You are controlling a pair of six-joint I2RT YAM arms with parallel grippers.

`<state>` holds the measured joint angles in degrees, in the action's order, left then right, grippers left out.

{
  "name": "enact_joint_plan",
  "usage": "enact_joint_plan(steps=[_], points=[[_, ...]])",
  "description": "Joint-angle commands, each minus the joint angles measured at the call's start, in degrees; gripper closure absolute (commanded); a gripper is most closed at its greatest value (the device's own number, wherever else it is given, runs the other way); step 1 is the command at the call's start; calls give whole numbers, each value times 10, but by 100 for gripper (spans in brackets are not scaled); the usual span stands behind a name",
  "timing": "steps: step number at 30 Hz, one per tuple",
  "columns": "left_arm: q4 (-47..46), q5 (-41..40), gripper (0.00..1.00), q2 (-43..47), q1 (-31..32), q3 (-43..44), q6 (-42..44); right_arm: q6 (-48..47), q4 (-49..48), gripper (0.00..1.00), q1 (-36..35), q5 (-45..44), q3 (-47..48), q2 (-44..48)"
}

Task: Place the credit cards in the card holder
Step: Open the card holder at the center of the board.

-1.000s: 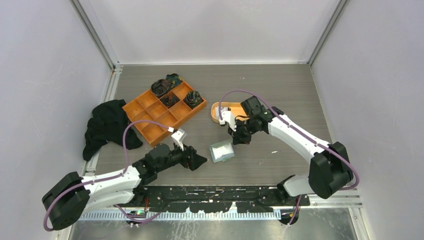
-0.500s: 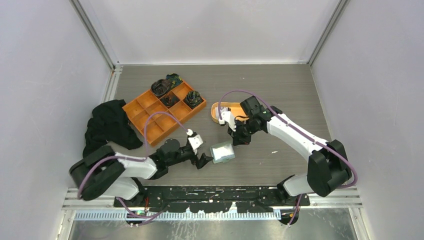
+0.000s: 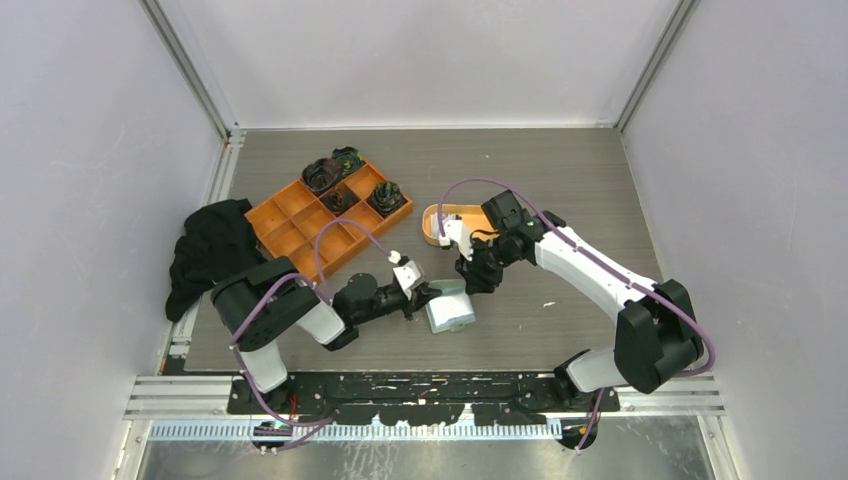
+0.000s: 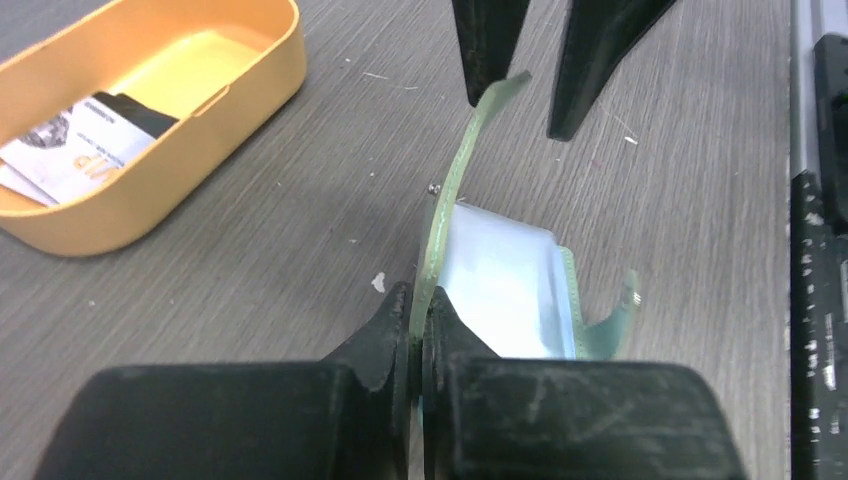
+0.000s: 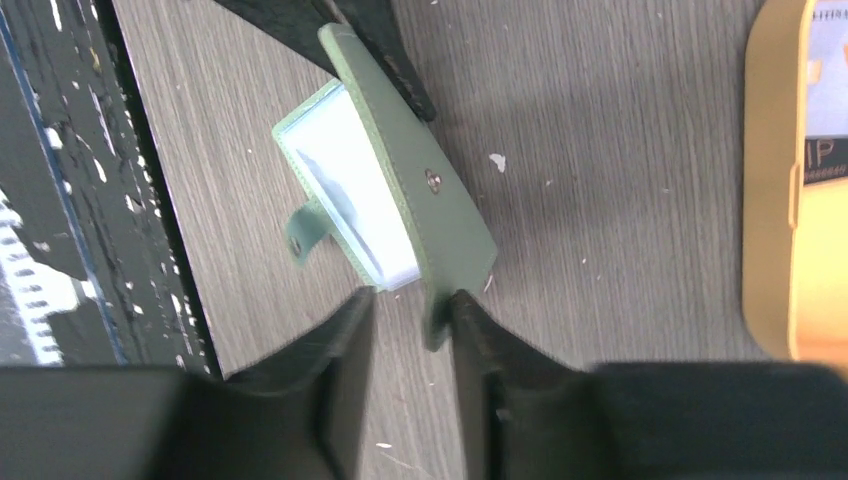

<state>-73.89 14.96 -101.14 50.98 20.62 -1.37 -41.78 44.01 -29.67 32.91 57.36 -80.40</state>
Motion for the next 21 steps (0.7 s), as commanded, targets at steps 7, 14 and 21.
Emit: enact_joint_plan(steps=[7, 14, 21], points=[[28, -104, 100, 52, 3, -36, -324, -92, -26, 32, 45, 129, -40, 116], [220, -177, 100, 122, 36, 9, -400, -233, -21, 27, 8, 167, -101, 86], [161, -161, 100, 103, 48, 13, -431, -173, -105, 31, -38, 93, -120, 68]])
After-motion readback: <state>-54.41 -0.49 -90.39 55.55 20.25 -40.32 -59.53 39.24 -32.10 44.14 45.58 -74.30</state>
